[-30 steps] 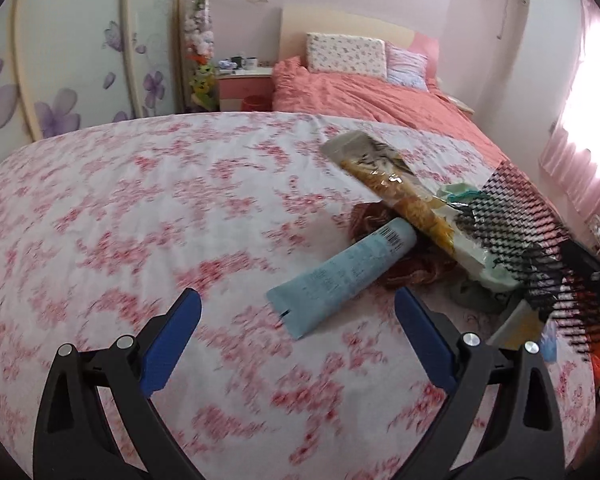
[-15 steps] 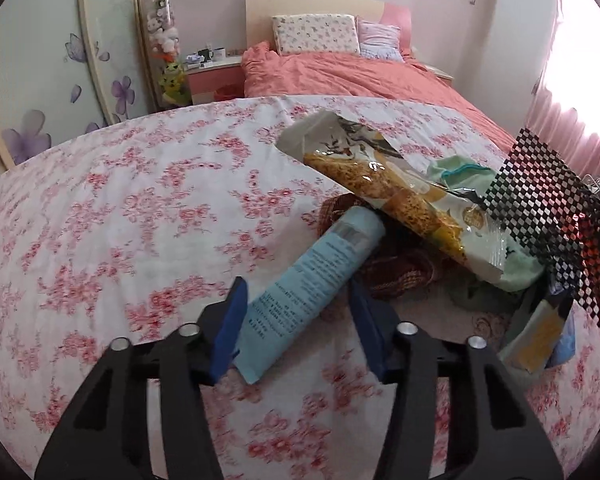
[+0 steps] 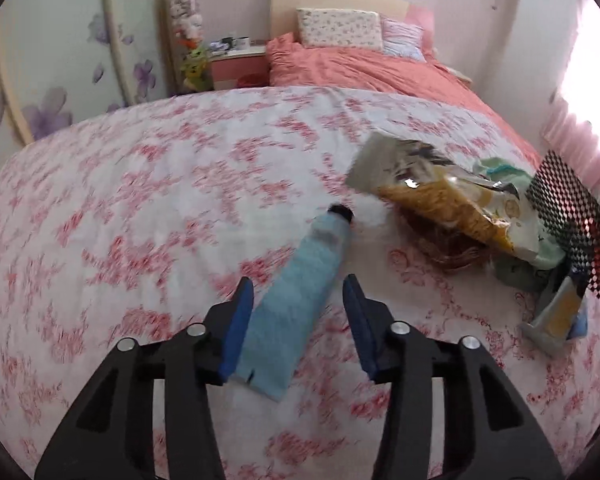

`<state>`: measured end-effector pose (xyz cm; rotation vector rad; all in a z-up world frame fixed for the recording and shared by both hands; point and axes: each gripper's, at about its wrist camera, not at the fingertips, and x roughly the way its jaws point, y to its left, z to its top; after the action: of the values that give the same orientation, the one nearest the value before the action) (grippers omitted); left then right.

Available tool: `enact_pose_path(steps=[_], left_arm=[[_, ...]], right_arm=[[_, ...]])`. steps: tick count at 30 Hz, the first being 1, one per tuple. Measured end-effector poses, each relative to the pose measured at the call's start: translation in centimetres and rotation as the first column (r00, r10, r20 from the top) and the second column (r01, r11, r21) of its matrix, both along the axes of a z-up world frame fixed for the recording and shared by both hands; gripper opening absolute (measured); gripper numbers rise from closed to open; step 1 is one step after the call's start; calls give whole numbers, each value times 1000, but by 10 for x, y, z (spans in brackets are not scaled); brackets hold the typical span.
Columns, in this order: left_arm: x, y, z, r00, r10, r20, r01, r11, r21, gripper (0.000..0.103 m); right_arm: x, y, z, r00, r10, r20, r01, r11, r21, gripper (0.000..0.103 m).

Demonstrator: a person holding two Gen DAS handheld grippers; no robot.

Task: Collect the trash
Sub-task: 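Grasp the blue tube with the left tool while the right tool holds the mesh bag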

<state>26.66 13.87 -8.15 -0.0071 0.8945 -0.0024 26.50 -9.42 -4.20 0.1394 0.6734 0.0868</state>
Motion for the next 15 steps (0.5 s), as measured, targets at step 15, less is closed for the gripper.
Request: enact_pose_path(steps=[15], left_arm=[[25,7,-5,999,42,-7,-42,999,-31,28]], right_arm=[[7,-14,-2,1000,-2,-9,2,998,68,8]])
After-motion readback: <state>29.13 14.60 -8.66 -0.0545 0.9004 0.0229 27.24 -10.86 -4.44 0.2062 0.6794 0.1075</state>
